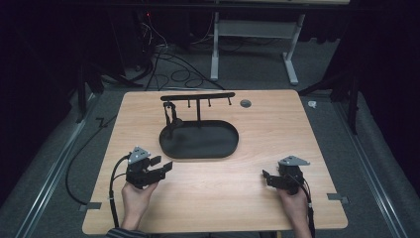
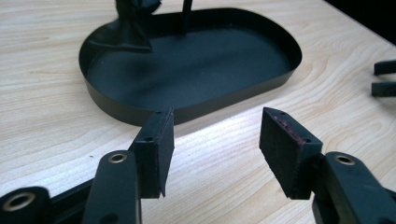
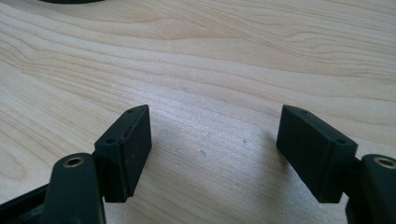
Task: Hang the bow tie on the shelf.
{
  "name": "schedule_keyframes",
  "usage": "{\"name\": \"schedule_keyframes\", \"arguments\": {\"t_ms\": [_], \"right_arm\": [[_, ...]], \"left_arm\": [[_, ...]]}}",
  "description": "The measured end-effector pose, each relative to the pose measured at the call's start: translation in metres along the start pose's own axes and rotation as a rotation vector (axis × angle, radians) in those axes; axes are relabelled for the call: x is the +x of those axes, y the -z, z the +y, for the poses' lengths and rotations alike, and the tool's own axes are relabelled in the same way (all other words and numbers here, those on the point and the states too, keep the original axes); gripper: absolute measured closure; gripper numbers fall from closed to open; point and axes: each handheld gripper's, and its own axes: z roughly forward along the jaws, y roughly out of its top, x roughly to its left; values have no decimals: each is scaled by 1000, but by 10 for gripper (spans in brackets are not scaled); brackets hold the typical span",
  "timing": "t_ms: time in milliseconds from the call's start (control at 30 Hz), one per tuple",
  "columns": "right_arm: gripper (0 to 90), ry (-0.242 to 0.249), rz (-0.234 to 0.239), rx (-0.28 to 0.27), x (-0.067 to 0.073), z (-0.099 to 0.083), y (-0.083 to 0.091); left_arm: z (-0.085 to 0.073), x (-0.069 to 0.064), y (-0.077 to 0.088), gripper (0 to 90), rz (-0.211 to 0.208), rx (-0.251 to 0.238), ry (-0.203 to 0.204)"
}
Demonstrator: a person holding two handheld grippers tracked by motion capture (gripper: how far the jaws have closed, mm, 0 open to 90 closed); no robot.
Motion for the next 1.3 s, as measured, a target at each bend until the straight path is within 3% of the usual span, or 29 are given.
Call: {"name": "schedule_keyframes", "arguments": {"t_ms": [433,667,1300], "right_arm": [[276,-1,0,1,0,0,0],[276,0,1,0,0,0,0],[276,-4,0,1,0,0,0]], "left_arm": [[-18,-2,-17,449,-13,54,8],[-24,-6,-30,448,-11,91,-9],[-36,-16,-57,442,106,94,-93]]}}
